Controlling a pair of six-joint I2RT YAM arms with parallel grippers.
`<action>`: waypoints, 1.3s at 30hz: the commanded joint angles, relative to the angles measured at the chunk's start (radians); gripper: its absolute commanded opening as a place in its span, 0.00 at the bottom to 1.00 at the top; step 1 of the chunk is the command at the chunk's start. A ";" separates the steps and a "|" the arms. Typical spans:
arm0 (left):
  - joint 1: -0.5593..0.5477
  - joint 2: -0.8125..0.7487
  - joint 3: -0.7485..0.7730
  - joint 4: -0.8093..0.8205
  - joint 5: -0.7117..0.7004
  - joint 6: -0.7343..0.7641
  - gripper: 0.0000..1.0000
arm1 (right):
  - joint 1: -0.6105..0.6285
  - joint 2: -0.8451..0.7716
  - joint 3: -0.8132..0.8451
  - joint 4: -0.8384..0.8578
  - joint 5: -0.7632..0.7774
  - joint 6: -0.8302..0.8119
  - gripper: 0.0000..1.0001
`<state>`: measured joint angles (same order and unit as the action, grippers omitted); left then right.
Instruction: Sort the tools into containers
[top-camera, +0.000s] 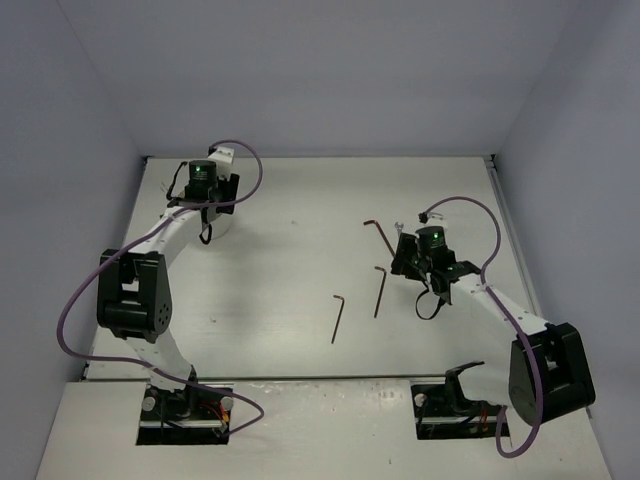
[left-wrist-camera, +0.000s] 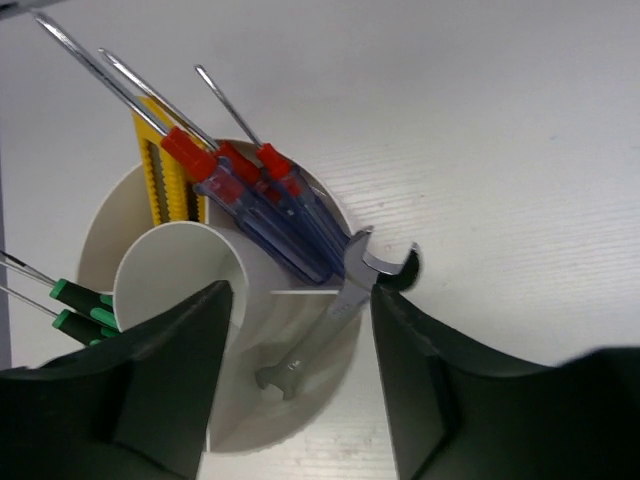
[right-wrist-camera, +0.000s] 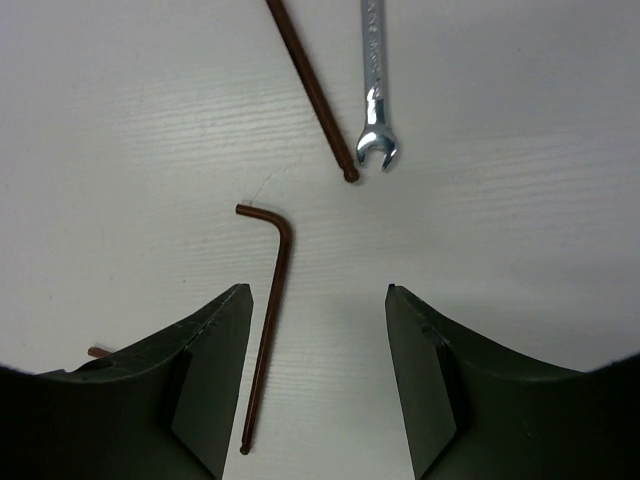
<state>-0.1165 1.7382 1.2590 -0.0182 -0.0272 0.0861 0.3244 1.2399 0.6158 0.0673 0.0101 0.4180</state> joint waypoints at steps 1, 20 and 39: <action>-0.029 -0.087 0.128 -0.033 0.054 -0.062 0.59 | -0.069 0.001 0.121 -0.002 -0.039 -0.022 0.53; -0.075 -0.471 0.008 -0.545 0.160 -0.332 0.70 | -0.200 0.590 0.671 -0.256 -0.076 -0.167 0.35; -0.064 -0.558 -0.099 -0.534 0.122 -0.318 0.71 | -0.147 0.776 0.804 -0.375 -0.083 -0.276 0.37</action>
<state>-0.1886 1.2078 1.1385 -0.5880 0.0998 -0.2249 0.1622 2.0069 1.3723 -0.2737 -0.0687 0.1615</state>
